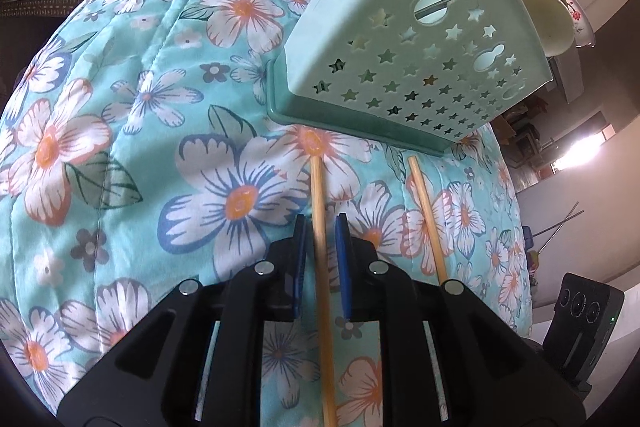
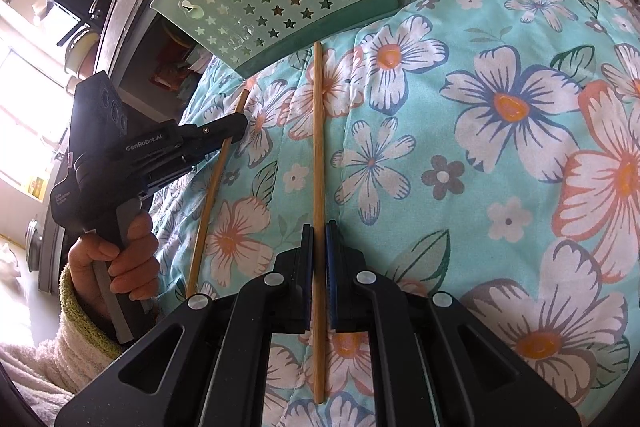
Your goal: Organize utensils
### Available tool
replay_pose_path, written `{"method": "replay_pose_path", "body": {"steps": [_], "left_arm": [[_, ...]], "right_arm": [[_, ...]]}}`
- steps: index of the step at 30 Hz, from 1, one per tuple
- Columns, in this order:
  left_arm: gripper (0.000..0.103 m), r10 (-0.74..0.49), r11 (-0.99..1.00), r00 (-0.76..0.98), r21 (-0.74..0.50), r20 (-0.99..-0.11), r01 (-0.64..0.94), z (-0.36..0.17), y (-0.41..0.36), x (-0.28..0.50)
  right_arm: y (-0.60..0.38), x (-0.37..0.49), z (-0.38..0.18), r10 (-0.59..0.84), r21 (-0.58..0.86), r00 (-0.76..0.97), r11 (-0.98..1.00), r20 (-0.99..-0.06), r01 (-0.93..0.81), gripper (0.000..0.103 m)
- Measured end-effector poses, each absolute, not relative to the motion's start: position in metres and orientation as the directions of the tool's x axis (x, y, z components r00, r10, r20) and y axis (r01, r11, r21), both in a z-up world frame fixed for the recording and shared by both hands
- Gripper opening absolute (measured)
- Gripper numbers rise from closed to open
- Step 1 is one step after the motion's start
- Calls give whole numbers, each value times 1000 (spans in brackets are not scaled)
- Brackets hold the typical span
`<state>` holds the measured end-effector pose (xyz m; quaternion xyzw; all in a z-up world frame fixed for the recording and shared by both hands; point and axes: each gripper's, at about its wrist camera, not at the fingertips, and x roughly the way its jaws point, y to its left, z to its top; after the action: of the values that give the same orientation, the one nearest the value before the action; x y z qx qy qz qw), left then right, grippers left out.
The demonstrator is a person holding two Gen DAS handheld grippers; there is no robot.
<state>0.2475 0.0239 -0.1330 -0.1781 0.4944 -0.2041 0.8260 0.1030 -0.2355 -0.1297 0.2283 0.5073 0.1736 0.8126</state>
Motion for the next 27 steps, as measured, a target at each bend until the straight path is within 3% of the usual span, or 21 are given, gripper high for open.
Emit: {"method": "replay_pose_path", "body": {"steps": [8,11,13,16,27], "left_arm": [[12,-491,868,463,-461,-738,184,-131,19,256],[10,-487,870,472,-454,-735,192,-131,16,257],[9,-492,868,477,-457,-729,196,-132,16,257],[9,-504,860,483,-470,-716,202,-133,19,256],[9,-568,813,488,-542,-662,211,-142,40,250]], "right_arm": [[-234,104,-129,510,539,421,841,-750,-59,8],[-230,104,-125,520,539,412,839,-748,-80,19],[-223,107,-121,521,528,407,843,-751,-104,32],[-212,110,-115,482,471,409,872,-775,-136,39],[-191,143,-108,390,363,417,920,-821,-145,44]]}}
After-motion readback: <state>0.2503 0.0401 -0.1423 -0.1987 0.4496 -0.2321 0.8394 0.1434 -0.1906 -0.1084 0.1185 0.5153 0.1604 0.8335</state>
